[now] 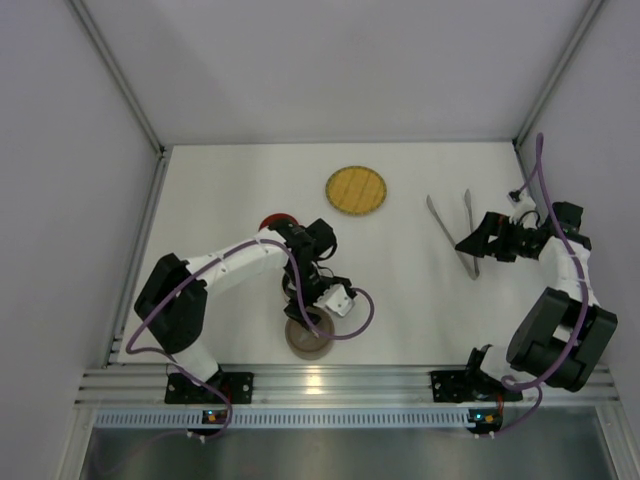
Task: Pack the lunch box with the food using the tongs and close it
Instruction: Close the box lid on the packing box.
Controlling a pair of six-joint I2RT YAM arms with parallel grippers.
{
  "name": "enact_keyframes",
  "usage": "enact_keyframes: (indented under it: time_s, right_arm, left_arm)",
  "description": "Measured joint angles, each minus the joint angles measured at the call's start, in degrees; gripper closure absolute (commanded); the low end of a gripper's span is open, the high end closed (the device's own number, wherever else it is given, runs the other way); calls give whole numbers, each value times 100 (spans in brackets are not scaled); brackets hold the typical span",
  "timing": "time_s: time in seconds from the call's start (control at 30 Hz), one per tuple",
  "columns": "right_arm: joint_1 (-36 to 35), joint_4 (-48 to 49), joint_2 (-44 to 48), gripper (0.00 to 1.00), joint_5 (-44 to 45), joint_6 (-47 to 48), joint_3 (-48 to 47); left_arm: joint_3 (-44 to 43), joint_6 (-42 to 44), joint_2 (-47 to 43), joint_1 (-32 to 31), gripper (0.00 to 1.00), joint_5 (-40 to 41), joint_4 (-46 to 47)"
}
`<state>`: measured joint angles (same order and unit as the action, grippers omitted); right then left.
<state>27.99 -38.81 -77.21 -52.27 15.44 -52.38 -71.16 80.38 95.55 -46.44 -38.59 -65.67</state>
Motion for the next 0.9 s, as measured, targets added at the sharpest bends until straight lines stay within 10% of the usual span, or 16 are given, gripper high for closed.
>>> enact_keyframes:
  time_s: [0.53, 0.9]
  right_arm:
    - [2, -20, -87, 1, -2, 63, 0]
    - [0, -22, -85, 1, -11, 94, 0]
  left_arm:
    - [-50, -933, 378, 0, 28, 118, 1344]
    - [-1362, -5034, 195, 1471, 53, 282, 2719]
